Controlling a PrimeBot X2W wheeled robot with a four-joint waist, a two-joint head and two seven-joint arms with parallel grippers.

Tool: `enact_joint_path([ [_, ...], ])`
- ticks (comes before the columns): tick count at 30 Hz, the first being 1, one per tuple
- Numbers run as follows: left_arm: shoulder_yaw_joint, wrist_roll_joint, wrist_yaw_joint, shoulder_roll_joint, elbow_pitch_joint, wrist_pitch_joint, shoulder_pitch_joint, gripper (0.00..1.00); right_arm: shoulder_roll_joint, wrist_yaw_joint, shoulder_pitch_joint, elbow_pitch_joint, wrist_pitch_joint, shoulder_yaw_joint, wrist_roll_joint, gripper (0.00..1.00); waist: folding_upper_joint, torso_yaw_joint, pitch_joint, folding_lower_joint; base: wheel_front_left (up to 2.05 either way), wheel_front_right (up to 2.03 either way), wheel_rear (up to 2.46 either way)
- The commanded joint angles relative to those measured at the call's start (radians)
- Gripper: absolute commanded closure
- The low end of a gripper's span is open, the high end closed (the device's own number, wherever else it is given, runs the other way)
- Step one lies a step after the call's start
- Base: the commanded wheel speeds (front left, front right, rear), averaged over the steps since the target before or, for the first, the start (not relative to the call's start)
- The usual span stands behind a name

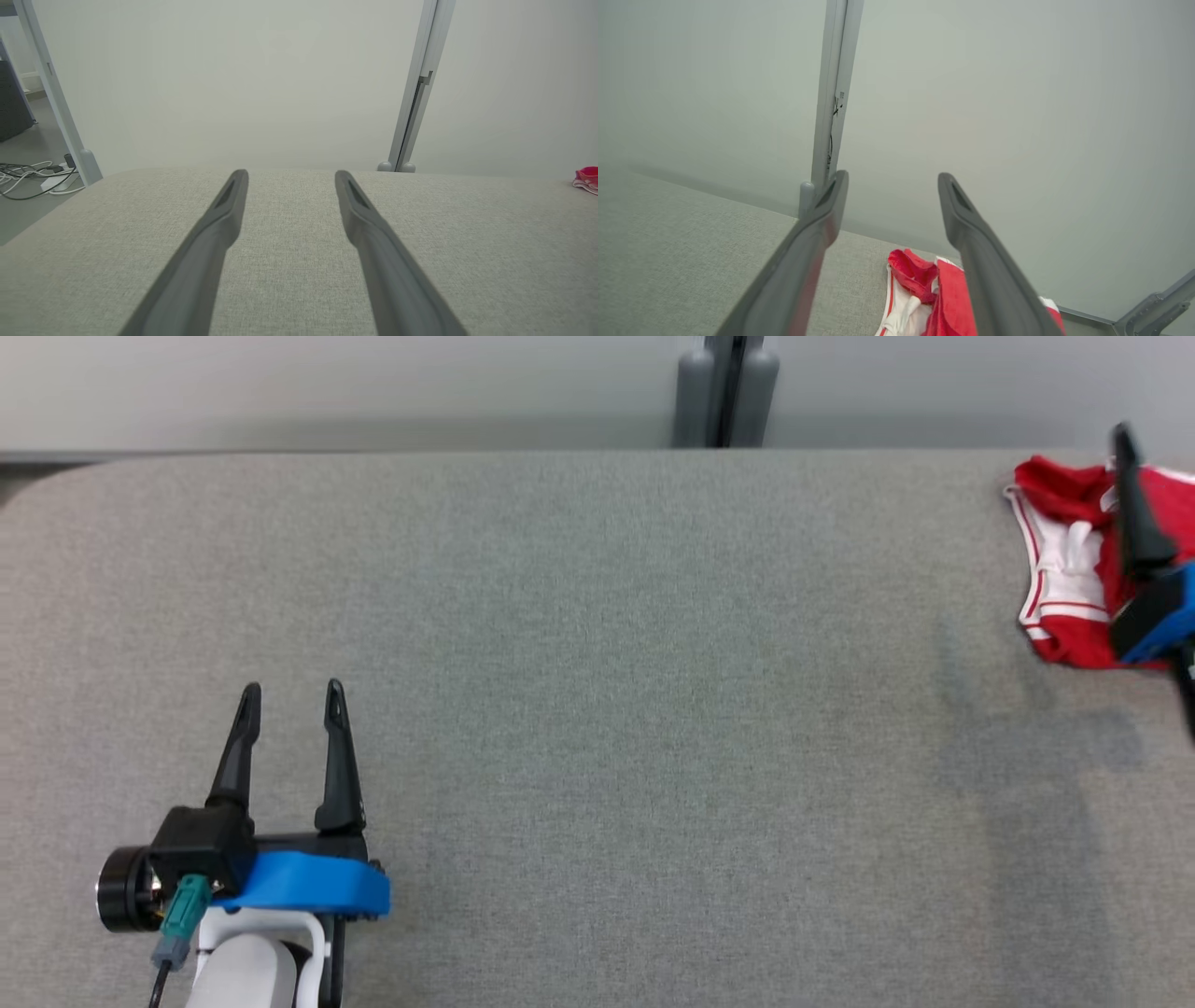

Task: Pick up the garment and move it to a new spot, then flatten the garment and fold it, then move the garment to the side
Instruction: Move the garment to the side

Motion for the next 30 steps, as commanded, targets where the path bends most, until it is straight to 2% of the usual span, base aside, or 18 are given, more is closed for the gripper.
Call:
enact_joint_path([
  [1, 0.001, -0.008, 0.006, 0.005, 0.003, -0.003, 0.016, 0.00, 0.025, 0.000, 0.038, -0.022, -0.011, 0.011, 0.010, 0.00, 0.0000, -0.012, -0.034, 0.0003, 0.00, 0.00, 0.00],
  [9, 0.007, -0.022, 0.016, 0.017, 0.004, 0.009, 0.094, 0.00, 0.157, 0.000, 0.226, -0.129, -0.012, 0.028, 0.035, 0.00, 0.0000, -0.022, -0.125, 0.0003, 0.00, 0.00, 0.00],
  [16, 0.010, -0.034, 0.025, 0.025, -0.012, 0.026, 0.144, 0.00, 0.244, 0.000, 0.403, -0.245, 0.016, -0.029, 0.024, 0.00, 0.0000, -0.025, -0.174, 0.0003, 0.00, 0.00, 0.00],
  [23, -0.001, -0.040, 0.030, 0.025, -0.026, 0.037, 0.156, 0.00, 0.325, 0.000, 0.572, -0.402, 0.057, -0.131, -0.004, 0.00, 0.0000, -0.017, -0.187, 0.0003, 0.00, 0.00, 0.00],
  [30, -0.010, -0.041, 0.033, 0.026, -0.031, 0.043, 0.146, 0.00, 0.388, 0.000, 0.681, -0.547, 0.106, -0.161, -0.040, 0.00, 0.0000, -0.027, -0.186, 0.0003, 0.00, 0.00, 0.00],
])
